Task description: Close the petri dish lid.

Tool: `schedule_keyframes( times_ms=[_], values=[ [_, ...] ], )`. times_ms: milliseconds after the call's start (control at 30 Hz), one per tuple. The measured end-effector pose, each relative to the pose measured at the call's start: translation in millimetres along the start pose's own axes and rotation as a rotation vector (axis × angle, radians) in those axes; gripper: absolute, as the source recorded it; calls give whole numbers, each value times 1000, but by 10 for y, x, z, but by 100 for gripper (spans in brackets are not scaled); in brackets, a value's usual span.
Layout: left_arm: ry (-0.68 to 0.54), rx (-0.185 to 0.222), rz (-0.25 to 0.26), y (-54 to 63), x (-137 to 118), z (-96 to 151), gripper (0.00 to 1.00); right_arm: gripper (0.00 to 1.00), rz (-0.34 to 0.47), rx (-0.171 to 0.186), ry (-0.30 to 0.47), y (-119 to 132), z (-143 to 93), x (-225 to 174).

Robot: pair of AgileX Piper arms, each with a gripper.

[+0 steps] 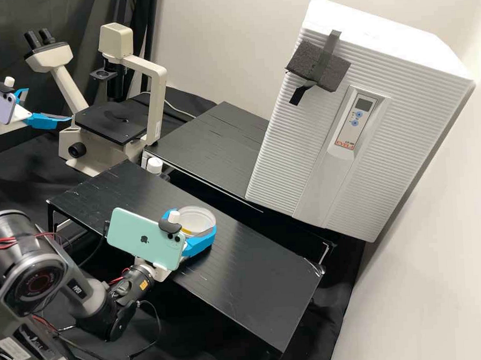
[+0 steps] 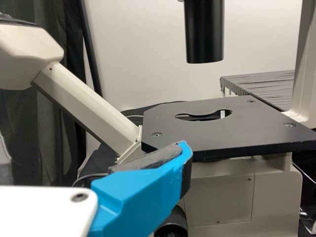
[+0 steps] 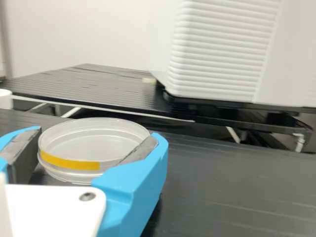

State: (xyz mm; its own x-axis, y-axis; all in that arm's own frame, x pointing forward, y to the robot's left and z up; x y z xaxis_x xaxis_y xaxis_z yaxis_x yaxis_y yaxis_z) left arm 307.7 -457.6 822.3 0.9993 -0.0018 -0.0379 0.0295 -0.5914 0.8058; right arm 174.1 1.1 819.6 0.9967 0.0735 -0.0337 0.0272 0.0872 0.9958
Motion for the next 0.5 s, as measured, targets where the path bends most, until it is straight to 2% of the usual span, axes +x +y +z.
schedule_keyframes(
  times_ms=[133,367,500],
  values=[
    [0,0,0,0,0,0,100,0,-40,-12,50,50,-14,-82],
    [0,0,0,0,0,0,100,0,-101,-30,66,55,9,-155],
    [0,0,0,0,0,0,100,0,-115,-16,61,38,40,-147]
  ],
)
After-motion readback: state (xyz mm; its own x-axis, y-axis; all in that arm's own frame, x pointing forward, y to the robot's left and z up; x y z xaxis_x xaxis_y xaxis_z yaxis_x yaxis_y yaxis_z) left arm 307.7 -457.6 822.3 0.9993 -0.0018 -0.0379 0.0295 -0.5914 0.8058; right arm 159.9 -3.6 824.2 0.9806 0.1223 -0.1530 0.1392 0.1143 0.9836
